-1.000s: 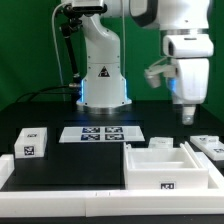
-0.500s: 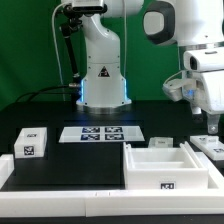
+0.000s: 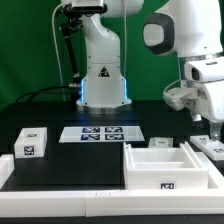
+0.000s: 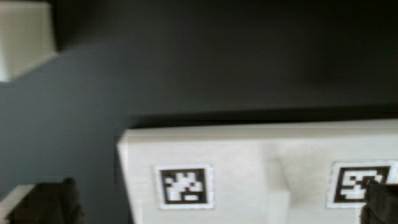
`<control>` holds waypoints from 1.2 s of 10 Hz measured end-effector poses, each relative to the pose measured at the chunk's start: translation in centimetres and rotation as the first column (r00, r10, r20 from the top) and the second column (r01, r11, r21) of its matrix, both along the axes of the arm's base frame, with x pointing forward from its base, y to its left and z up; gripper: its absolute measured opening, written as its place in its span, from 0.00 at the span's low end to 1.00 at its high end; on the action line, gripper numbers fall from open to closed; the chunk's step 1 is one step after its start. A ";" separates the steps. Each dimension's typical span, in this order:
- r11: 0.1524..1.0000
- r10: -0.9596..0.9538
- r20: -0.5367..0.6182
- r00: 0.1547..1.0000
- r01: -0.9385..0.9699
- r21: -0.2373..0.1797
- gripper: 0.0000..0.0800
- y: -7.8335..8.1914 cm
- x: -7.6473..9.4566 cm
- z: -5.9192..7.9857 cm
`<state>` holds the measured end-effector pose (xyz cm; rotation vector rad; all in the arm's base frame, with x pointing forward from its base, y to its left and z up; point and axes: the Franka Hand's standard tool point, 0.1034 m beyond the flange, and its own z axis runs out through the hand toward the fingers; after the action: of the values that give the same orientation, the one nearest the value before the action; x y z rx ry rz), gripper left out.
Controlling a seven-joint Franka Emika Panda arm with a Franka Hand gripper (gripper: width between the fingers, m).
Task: Assemble cabinet
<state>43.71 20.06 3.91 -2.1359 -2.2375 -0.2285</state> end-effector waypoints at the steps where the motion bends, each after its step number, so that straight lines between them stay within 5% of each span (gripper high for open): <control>1: 1.000 0.007 -0.009 1.000 -0.007 0.004 1.00 0.6 -0.5 -0.6; 6: 1.000 0.019 -0.052 0.998 -0.018 0.008 1.00 1.8 -2.3 -2.5; 9: 1.000 0.014 -0.056 0.998 -0.014 0.007 0.51 1.7 -2.4 -2.7; 10: 1.000 0.014 -0.059 0.998 -0.014 0.008 0.51 1.8 -2.4 -2.8; 12: 1.000 0.010 -0.062 0.998 -0.010 0.008 0.10 1.7 -2.4 -3.0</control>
Offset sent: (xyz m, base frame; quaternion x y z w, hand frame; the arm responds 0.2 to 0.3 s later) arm -0.0079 0.0182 -0.0147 0.0040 0.0046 -0.0141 0.9999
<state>41.33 21.72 0.92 -2.0969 -2.2093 -0.1682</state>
